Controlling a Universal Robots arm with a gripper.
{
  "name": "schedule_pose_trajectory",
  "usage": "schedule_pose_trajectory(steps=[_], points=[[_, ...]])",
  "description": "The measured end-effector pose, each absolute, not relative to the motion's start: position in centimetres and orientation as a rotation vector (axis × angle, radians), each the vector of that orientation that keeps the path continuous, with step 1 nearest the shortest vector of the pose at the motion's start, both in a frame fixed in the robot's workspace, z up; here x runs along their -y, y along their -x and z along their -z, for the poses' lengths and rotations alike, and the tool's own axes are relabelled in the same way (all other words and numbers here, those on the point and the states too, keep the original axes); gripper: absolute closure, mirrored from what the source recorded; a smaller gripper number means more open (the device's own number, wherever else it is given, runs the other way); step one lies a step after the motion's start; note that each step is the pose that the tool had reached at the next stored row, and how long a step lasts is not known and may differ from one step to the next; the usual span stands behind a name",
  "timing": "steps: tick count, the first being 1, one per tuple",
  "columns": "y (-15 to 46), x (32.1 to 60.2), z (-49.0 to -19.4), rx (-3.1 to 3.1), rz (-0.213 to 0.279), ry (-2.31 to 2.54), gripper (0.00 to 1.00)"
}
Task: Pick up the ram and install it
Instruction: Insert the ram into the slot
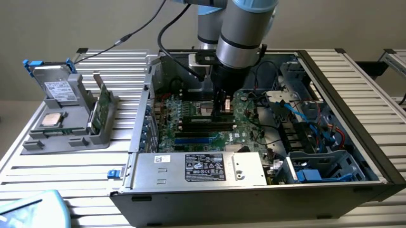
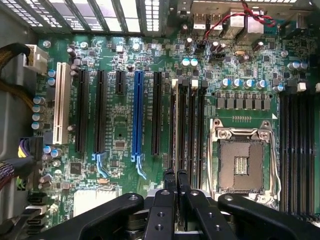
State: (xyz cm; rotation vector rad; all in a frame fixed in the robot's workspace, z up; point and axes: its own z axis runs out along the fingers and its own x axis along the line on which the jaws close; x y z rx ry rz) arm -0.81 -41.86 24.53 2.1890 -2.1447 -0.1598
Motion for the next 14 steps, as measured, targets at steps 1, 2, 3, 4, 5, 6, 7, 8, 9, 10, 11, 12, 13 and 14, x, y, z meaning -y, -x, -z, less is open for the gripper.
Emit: schedule_pose_trajectory(steps=[1, 2, 3, 4, 5, 6, 7, 8, 9, 10, 11, 12, 13, 14], points=[[0.82, 41.84, -24.35, 2.144, 0.159, -2.189, 0.87], [0.82, 41.82, -24.20, 2.144, 0.159, -2.189, 0.87], [0.82, 41.81, -24.10, 2.144, 0.159, -2.189, 0.87], [0.83, 41.81, -24.06, 2.144, 0.158, -2.188, 0.87], [0.83, 41.81, -24.06, 2.144, 0.158, -2.188, 0.87], [0.83, 41.81, -24.06, 2.144, 0.158, -2.188, 0.87], [0.83, 41.81, -24.06, 2.144, 0.158, -2.188, 0.87], [0.83, 41.81, -24.06, 2.144, 0.158, -2.188, 0.87], [0.83, 41.81, -24.03, 2.144, 0.159, -2.188, 0.87], [0.83, 41.80, -23.96, 2.144, 0.159, -2.189, 0.87], [0.83, 41.80, -23.89, 2.144, 0.159, -2.189, 0.87], [0.83, 41.80, -23.81, 2.144, 0.158, -2.188, 0.87], [0.83, 41.80, -23.72, 2.144, 0.157, -2.188, 0.87], [0.83, 41.80, -23.64, 2.143, 0.156, -2.187, 0.87]])
